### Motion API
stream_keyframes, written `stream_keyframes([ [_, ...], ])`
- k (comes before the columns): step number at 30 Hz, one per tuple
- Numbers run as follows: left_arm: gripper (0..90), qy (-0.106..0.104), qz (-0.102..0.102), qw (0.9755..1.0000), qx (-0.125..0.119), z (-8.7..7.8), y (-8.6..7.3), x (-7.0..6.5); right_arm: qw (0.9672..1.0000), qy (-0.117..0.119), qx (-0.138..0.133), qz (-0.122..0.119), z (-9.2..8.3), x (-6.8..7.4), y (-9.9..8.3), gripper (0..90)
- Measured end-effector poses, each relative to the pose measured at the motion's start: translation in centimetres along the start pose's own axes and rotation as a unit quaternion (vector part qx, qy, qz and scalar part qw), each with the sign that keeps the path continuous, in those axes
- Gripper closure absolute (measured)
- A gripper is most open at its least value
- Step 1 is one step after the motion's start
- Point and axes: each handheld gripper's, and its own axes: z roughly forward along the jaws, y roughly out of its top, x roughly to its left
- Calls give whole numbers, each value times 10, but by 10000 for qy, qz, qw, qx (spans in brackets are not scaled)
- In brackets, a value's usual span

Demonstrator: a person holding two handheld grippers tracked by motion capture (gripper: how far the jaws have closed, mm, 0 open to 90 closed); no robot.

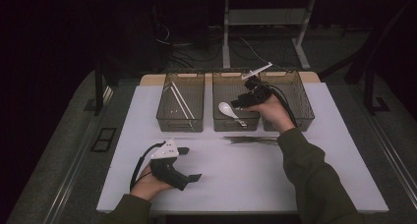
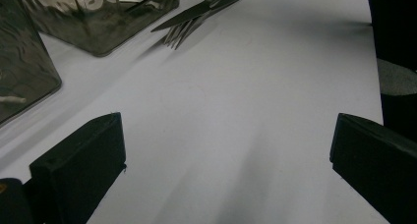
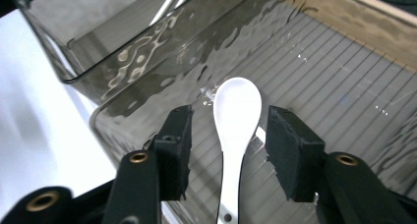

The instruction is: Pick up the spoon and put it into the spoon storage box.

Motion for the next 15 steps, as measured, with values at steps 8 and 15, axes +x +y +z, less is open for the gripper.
stream_keyframes([
  [8,0,13,-42,10000,29,-2,-3,1,9994,142,-290,-87,-23,7,-13,465],
  [15,0,21,-52,10000,16,-1,-3,0,9984,229,-468,-241,-43,13,-35,443],
])
